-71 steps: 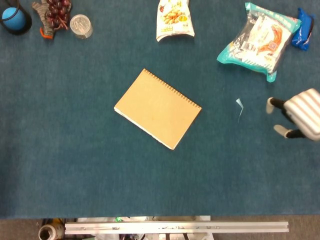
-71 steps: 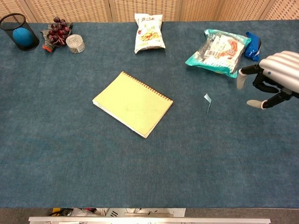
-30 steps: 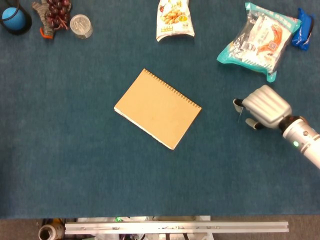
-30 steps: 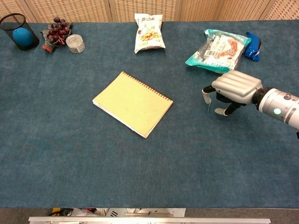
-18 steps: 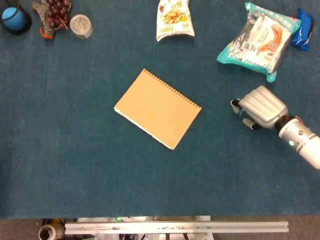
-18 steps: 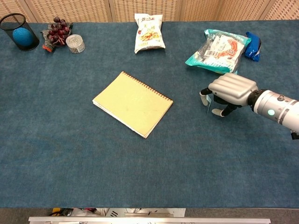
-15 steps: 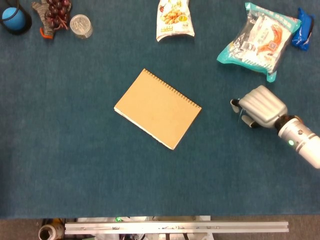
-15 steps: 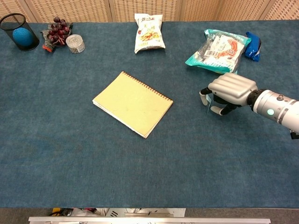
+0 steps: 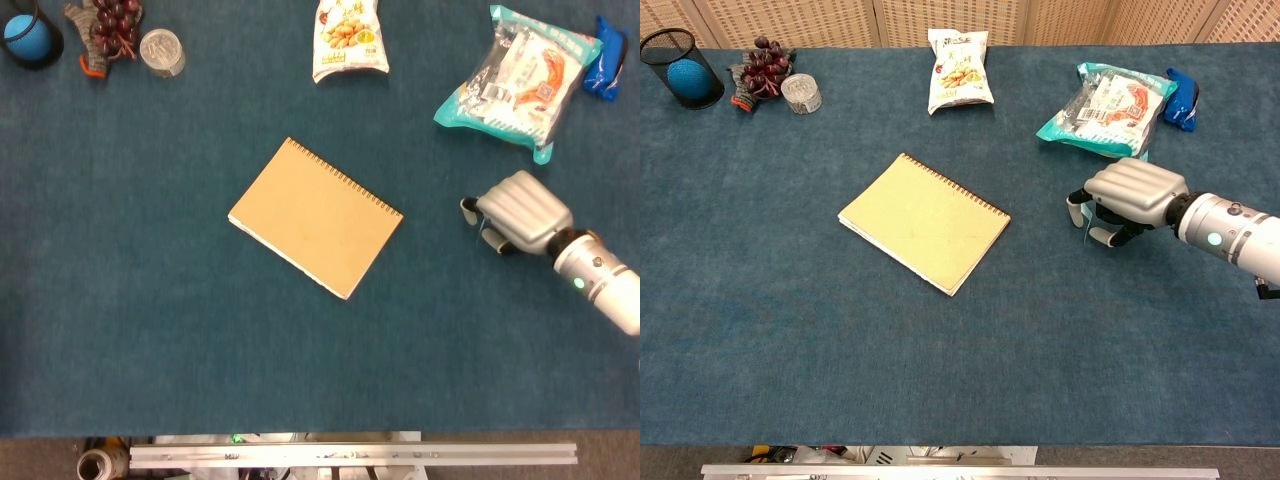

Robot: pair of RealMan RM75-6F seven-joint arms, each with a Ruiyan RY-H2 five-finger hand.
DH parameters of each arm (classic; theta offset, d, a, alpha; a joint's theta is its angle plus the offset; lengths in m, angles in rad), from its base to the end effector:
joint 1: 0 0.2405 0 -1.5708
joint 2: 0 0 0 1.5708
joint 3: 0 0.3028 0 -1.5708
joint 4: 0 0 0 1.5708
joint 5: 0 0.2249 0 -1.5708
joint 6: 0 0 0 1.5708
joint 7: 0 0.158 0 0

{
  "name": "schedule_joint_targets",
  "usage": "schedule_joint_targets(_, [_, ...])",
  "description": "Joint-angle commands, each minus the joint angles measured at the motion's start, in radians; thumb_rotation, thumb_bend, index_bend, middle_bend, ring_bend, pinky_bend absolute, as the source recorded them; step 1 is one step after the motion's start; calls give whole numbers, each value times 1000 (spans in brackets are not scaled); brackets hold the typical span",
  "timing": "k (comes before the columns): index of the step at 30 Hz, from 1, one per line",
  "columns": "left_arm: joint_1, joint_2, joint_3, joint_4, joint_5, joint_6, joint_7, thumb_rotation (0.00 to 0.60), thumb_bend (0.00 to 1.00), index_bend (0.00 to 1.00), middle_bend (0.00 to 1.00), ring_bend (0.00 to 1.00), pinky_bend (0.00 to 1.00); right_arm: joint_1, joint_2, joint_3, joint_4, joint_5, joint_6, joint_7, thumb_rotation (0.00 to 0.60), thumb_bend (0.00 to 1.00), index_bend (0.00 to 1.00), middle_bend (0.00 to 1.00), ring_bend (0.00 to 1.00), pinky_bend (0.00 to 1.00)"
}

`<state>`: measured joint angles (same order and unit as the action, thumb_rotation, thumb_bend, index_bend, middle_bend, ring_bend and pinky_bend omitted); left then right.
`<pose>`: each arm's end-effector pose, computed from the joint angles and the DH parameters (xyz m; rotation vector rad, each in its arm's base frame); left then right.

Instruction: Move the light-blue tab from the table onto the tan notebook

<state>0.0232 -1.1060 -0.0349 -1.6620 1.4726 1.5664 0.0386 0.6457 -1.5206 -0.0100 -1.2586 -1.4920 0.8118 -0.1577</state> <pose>-0.3686 0.1565 0.1769 -1.2658 -0.9265 -0.8460 -0.2759 -0.3470 -0.0542 2.1959 -0.7857 0.6230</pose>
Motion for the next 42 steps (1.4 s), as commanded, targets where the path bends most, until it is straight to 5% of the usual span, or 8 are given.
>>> schedule_joint_targets(1, [-1,0,0,-1,1,0,1,600,281,0,0,0,0,0,-3,1,2,4,2,-1,600,381,475,981,1000,1000])
schedule_joint_targets(36, [5,0,0,7,-2,4,-6,600,281,0,0,0,0,6,-35,1,16,30,25,-21,600,319,603,995,1000,1000])
schedule_joint_targets(42, [7,2,0,10,0,6,-12,600,282,0,0,0,0,14,-10,24,-47,29,39,57,600,319,603,995,1000,1000])
